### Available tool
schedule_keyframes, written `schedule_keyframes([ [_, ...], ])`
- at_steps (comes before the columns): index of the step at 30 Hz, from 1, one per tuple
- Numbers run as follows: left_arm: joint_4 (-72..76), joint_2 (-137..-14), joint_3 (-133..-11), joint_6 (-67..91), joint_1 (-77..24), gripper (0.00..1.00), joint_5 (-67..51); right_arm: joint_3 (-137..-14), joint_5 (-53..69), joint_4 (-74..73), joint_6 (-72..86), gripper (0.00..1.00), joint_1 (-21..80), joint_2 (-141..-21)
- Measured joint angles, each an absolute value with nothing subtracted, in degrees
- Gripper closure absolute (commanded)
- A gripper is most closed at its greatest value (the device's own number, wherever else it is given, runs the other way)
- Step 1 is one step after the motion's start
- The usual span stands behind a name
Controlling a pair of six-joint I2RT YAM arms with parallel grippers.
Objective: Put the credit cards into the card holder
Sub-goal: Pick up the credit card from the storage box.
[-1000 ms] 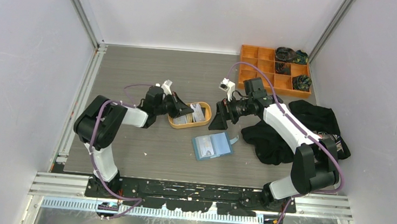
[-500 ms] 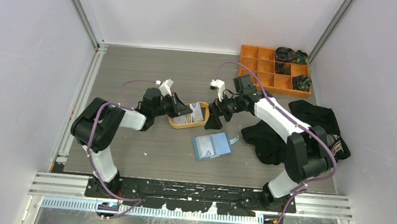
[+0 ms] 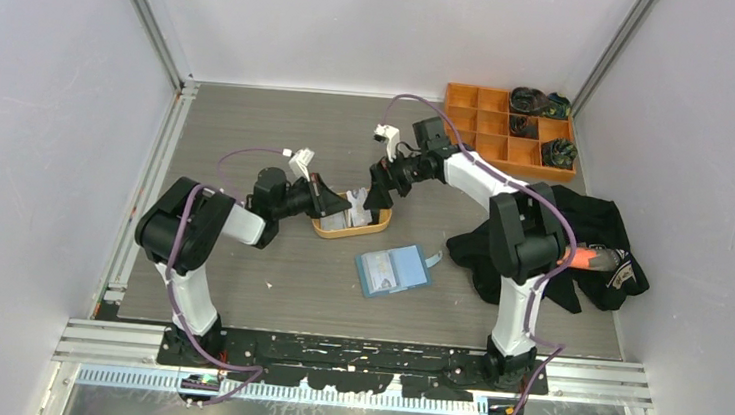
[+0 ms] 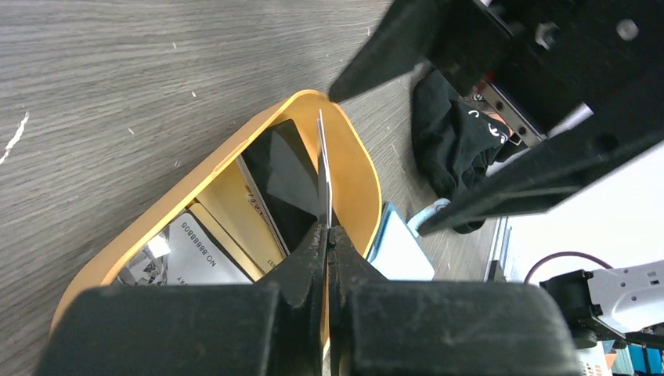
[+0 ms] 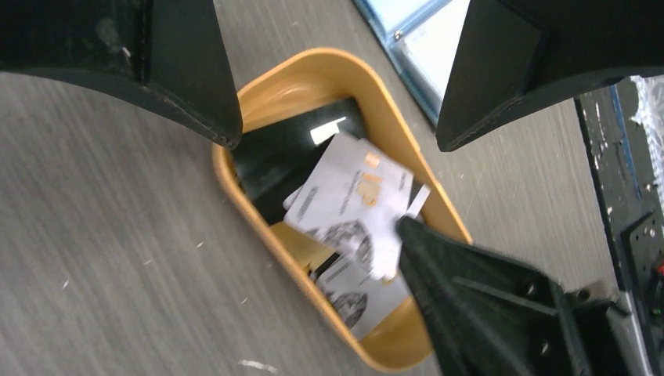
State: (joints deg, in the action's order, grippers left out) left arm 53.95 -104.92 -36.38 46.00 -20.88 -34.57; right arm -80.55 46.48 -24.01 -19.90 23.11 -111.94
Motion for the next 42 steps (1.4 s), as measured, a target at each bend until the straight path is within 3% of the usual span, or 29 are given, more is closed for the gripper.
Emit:
schedule_keyframes([
  [6, 61.32, -106.43, -34.92, 46.63, -20.23, 1.0, -36.47, -87.79, 47.68, -24.97, -17.26, 0.01, 23.05, -117.91],
  [9, 64.69, -107.96, -34.2, 47.81, -19.77, 1.0, -37.43, -88.62, 48.53, -25.67, -16.49, 0.06, 23.05, -118.56],
  [23, 74.7, -110.63, -33.08, 52.03, -18.68, 1.0, -39.2, -88.62, 51.05, -26.52, -15.92, 0.53, 24.45, -120.05],
  [30, 76.53, -111.42, -32.53, 52.71, -18.11, 1.0, -39.46, -88.62, 52.42, -26.61, -15.11, 0.84, 24.64, -120.81],
  [37, 76.49, -112.38, -32.42, 52.97, -17.28, 0.97, -38.61, -88.62, 55.61, -27.18, -14.96, 0.98, 24.4, -120.81],
  [41, 76.51, -112.4, -32.42, 53.6, -17.26, 0.87, -38.59, -88.62, 56.14, -27.42, -15.14, 0.99, 24.05, -120.81],
  [42, 76.51, -112.38, -32.42, 53.65, -17.26, 0.81, -38.59, -88.62, 56.36, -27.49, -15.16, 0.99, 23.9, -120.81],
])
